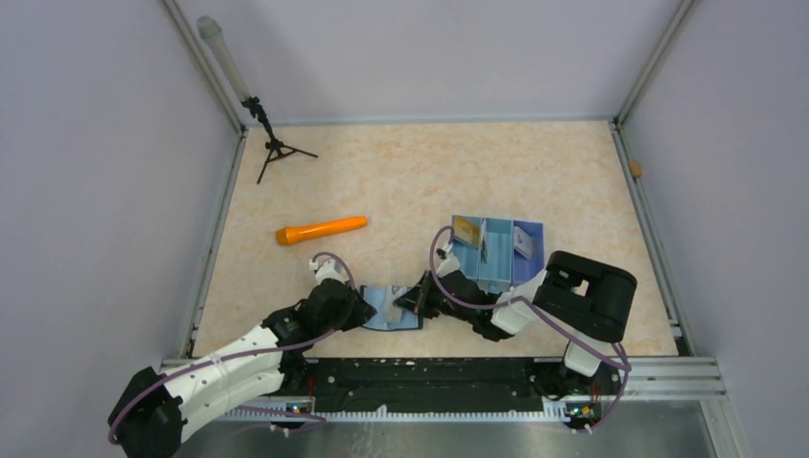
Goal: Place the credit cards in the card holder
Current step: Move the storage box to the center of the board.
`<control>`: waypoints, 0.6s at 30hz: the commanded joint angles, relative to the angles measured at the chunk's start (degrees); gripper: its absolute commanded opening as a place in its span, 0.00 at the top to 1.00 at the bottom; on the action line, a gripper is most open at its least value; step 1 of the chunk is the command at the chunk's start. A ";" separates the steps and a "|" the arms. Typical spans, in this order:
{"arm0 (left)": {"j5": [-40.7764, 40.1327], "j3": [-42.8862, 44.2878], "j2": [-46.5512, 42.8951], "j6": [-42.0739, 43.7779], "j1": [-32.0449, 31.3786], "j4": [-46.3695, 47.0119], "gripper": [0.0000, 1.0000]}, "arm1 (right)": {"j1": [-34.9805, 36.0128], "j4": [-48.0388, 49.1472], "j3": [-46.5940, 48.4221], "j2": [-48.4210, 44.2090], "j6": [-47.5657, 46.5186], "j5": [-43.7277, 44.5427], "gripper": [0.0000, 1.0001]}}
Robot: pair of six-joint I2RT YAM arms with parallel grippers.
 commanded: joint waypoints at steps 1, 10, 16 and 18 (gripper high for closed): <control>-0.38 -0.50 1.25 1.24 0.21 -3.94 0.73 | 0.67 -5.99 0.52 0.53 1.55 2.89 1.00; -0.55 -0.68 0.42 1.32 0.21 -3.94 0.72 | 2.40 -15.35 0.46 -2.03 3.02 6.50 1.00; -0.40 -0.72 -0.14 1.75 0.21 -3.97 0.72 | 3.23 -18.20 2.20 -0.86 3.19 6.88 1.00; -0.17 -0.79 -0.05 2.10 0.21 -3.76 0.72 | 3.30 -18.53 2.81 -0.07 3.08 6.59 1.00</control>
